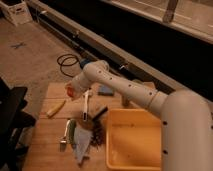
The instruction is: Place apple in table surface
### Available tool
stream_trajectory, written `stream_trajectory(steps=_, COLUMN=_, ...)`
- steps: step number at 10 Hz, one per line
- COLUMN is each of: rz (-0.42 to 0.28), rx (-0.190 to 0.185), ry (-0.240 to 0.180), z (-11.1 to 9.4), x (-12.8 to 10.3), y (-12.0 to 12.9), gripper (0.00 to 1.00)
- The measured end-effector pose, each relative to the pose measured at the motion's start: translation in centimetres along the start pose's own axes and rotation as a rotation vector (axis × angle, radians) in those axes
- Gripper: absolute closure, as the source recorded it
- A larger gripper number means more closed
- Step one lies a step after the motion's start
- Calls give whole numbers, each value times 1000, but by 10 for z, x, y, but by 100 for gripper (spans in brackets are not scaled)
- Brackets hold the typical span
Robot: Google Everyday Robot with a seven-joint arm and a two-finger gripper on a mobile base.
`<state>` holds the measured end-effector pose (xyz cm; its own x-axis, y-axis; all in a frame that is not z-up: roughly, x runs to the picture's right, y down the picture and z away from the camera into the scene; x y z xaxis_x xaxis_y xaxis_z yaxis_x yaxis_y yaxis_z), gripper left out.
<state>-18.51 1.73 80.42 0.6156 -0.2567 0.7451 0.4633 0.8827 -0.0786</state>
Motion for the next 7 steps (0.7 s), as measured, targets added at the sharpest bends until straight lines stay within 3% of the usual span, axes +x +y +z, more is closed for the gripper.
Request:
stream_trajectory(steps=4, rz=57, rx=-5, ry=13, z=-16, x=9, y=31, gripper=100)
stream_trajectory(steps=7, rz=162, rx=-18, ry=51, z=-5, x=58, y=67, gripper=100)
